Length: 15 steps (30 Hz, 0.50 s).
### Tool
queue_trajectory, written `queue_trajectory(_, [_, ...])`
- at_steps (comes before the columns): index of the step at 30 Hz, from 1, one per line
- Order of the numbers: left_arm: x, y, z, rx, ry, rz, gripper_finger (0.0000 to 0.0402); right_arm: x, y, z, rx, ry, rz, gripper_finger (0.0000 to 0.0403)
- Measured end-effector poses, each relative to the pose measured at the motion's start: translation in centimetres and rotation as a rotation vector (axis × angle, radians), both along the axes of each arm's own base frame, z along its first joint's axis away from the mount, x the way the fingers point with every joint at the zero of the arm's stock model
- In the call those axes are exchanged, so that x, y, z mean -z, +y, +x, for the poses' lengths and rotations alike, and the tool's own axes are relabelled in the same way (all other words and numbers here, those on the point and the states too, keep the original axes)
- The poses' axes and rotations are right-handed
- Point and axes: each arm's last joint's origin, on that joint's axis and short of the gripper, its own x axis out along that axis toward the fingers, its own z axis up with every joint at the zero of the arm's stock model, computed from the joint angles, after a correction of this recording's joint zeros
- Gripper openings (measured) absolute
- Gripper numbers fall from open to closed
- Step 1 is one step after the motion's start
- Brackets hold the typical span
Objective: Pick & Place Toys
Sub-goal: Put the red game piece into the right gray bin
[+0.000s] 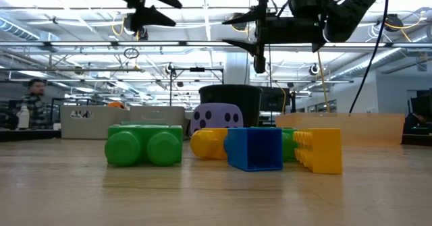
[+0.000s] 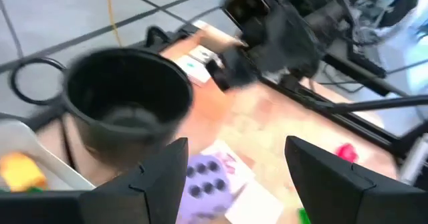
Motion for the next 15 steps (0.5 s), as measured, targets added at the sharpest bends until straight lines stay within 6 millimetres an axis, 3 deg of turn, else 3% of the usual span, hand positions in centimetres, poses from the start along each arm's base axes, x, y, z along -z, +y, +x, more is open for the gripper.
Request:
queue_trajectory(7, [2.7, -4.4, -1.2, 0.072, 0.013, -0.045, 0.0257, -0.8, 1.9, 0.5, -0.058, -0.080, -0.040, 0.0161])
queue_trajectory(12, [3.9, -6.3, -1.4, 0.160, 0.052, -0.043, 0.0257, -2.0, 5.3, 1.9, -0.141, -0.092, -0.084, 0.0161])
queue_trajectory(15, [4.2, -6.8, -1.3, 0.190, 0.059, -0.043, 0.0257, -2.8, 7.6, 3.1, -0.193, -0.003, -0.135, 0.0161])
